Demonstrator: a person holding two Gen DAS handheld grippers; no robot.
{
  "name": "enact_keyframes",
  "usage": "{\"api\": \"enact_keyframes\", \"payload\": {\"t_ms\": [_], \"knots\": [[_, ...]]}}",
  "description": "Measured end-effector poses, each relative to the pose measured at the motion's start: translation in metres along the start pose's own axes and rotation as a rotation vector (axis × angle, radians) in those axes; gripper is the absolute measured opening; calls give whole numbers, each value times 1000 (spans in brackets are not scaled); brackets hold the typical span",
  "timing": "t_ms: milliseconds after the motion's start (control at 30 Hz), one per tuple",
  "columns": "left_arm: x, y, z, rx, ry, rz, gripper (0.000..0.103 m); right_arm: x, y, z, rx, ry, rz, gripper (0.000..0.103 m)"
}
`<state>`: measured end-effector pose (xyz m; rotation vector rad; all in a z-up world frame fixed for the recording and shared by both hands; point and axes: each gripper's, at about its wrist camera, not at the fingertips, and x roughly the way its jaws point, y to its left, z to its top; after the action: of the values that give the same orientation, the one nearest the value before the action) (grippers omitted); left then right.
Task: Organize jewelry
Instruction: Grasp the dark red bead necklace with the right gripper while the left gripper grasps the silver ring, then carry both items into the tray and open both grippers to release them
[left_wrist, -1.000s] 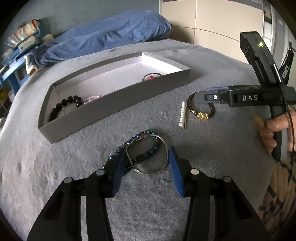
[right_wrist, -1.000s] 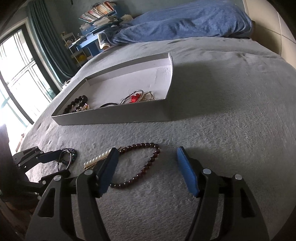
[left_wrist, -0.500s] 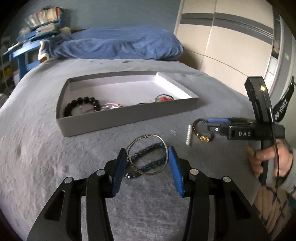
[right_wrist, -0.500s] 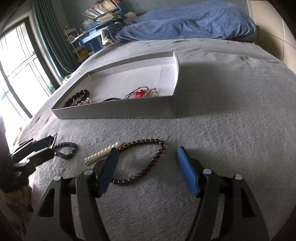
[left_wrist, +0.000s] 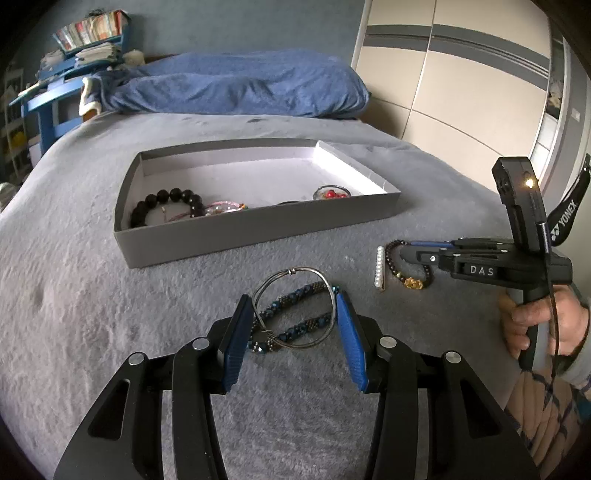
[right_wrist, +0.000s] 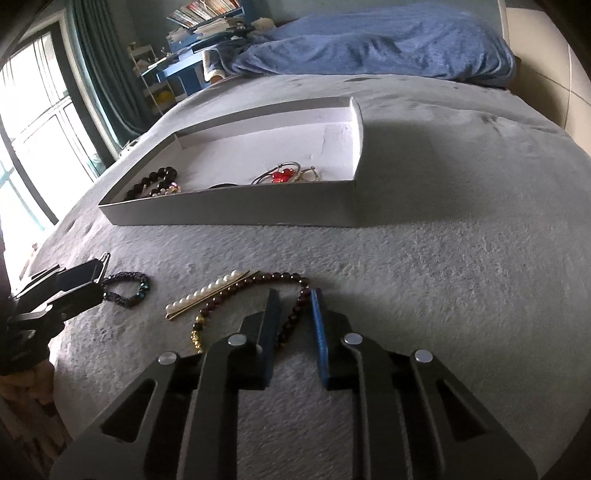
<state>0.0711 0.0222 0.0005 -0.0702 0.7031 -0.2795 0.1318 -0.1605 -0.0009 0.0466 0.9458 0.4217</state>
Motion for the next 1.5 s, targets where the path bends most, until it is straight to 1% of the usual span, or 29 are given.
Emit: {"api": "enact_keyframes", "payload": {"t_ms": [333,433,500,533,733,933,1300,1500], "knots": [[-1,0,-1,1,-4,-4,48,0,0,-1,2,-1,-8,17],[0,1,-1,-3,5,-8,47,0,-1,-1,4,-5,1,12],[0,1,-1,-4,5,-7,47,-2,0,-2,-3,-9,6,7],[0,1,-1,-3,6,-6,47,-2,0,-2,-6,-13,9,7],[-1,1,4,1,1,7,47,-14,-3,-2,10,-60,51,6],[-7,0,14,22,-22,24,47,-29,-2,6,28,-111,83,6],[-8,-7,39,109,-58,106,47,-41,3,27,-2,-149,77,6],[2,3,62,97,-57,165,47,-47,7,45,-24,-179,73,6]]}}
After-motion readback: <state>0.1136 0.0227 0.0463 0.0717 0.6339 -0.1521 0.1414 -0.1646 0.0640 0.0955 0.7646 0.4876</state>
